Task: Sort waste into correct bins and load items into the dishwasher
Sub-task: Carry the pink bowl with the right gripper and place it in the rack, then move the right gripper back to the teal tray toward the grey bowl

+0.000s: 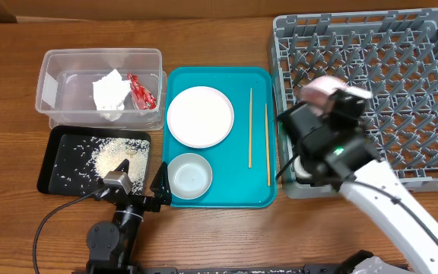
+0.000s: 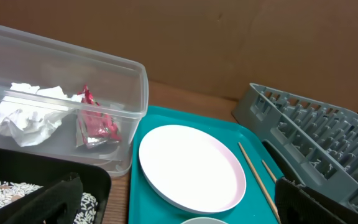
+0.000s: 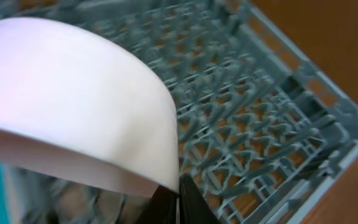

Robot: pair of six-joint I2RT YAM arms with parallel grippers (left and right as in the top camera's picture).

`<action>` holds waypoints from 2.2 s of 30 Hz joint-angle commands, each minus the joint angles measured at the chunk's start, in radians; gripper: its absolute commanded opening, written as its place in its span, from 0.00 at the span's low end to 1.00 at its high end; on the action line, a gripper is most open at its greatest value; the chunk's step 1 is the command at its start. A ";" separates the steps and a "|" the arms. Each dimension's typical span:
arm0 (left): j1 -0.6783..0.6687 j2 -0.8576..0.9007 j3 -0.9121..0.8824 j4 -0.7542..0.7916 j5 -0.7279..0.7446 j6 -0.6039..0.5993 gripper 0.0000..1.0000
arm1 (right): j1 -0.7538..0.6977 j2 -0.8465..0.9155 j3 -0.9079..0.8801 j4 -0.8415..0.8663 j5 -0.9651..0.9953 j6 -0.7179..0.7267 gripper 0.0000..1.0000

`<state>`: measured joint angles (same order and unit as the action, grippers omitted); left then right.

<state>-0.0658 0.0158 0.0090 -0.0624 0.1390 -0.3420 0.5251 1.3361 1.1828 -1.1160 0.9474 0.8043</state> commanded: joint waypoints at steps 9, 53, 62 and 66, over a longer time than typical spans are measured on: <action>-0.009 -0.010 -0.004 -0.001 0.008 -0.010 1.00 | -0.379 0.025 0.015 0.089 -0.087 0.034 0.04; -0.009 -0.010 -0.004 -0.001 0.008 -0.010 1.00 | 0.186 0.018 0.080 0.128 -0.771 -0.087 0.56; -0.009 -0.010 -0.004 -0.001 0.008 -0.010 1.00 | 0.350 0.319 0.080 0.242 -0.875 -0.069 0.64; -0.009 -0.010 -0.004 -0.001 0.008 -0.010 1.00 | 0.348 0.458 0.080 0.295 -0.972 -0.073 0.64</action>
<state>-0.0658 0.0158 0.0090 -0.0628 0.1390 -0.3420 0.8780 1.7176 1.2564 -0.8509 0.0742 0.7330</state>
